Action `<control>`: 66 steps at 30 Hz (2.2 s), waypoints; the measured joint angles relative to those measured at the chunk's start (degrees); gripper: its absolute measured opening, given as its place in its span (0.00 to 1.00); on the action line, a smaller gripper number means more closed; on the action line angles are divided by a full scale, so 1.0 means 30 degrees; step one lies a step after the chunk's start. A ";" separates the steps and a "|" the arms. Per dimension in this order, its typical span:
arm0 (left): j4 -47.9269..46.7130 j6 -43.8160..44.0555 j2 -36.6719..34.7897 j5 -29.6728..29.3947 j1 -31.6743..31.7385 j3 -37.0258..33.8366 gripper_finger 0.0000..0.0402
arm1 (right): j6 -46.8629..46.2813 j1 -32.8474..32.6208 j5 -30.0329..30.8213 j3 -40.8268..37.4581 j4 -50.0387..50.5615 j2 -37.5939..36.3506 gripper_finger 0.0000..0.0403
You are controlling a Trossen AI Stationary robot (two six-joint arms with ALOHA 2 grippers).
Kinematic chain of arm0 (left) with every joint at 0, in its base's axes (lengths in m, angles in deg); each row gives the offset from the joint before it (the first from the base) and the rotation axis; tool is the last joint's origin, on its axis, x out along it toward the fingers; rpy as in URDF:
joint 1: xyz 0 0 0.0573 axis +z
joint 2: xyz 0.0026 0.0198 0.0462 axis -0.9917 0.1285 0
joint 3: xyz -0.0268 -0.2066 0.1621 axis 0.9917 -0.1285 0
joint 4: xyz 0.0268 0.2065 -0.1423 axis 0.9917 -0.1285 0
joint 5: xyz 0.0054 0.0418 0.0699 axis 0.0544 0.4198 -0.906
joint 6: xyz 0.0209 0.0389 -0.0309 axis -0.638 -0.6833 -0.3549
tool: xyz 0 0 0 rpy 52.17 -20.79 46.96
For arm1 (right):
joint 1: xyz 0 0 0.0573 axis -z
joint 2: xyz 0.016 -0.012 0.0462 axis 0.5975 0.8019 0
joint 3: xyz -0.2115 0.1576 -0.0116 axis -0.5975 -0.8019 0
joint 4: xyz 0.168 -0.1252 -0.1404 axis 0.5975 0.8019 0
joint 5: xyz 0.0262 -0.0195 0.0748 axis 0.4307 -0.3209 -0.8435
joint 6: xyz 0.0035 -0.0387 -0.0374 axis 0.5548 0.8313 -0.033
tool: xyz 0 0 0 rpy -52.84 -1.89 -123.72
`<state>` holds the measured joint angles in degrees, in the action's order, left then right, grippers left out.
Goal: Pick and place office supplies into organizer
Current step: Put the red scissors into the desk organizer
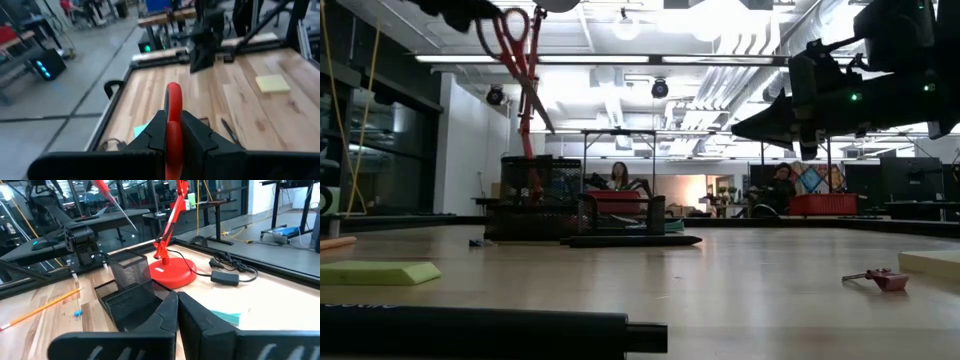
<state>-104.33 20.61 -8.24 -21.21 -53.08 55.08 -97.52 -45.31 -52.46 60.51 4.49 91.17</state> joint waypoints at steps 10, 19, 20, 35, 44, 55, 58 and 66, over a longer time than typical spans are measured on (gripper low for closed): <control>-0.0437 0.0793 -0.0332 0.1081 -0.0003 -0.2252 0.05 | -0.0520 0.0000 0.0772 0.0000 0.0956 0.0000 0.00; 0.0797 0.0694 -0.0345 0.0544 -0.0015 -0.4467 0.05 | -0.0630 0.0000 0.1020 0.0000 0.1132 0.0000 0.00; 0.0977 0.0675 -0.0346 0.0285 -0.0012 -0.4643 0.05 | -0.0630 0.0000 0.1020 0.0000 0.1132 0.0000 0.00; 0.2276 0.1000 0.0810 -0.0265 0.0022 -0.5544 0.05 | -0.0630 0.0000 0.1020 0.0000 0.1212 0.0000 0.00; 0.2419 0.1360 0.1163 -0.0976 0.0022 -0.5566 0.16 | -0.0773 0.0000 0.1020 0.0000 0.1351 0.0000 0.00; 0.2765 0.1638 0.1087 -0.0331 0.0022 -0.5566 0.15 | -0.1330 0.0000 0.1020 0.0000 0.1982 0.0000 0.00; 0.3347 0.1704 0.0888 0.0023 0.0022 -0.5566 0.15 | -0.1424 0.0001 0.1027 -0.0007 0.2105 0.0000 0.00; 0.3029 0.0904 0.0958 0.0061 0.0022 -0.5559 0.15 | -0.1424 0.0000 0.1023 -0.0007 0.2130 0.0000 0.00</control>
<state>-95.24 23.32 -5.37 -21.03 -53.01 38.41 -101.79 -45.31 -49.39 60.49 10.88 91.17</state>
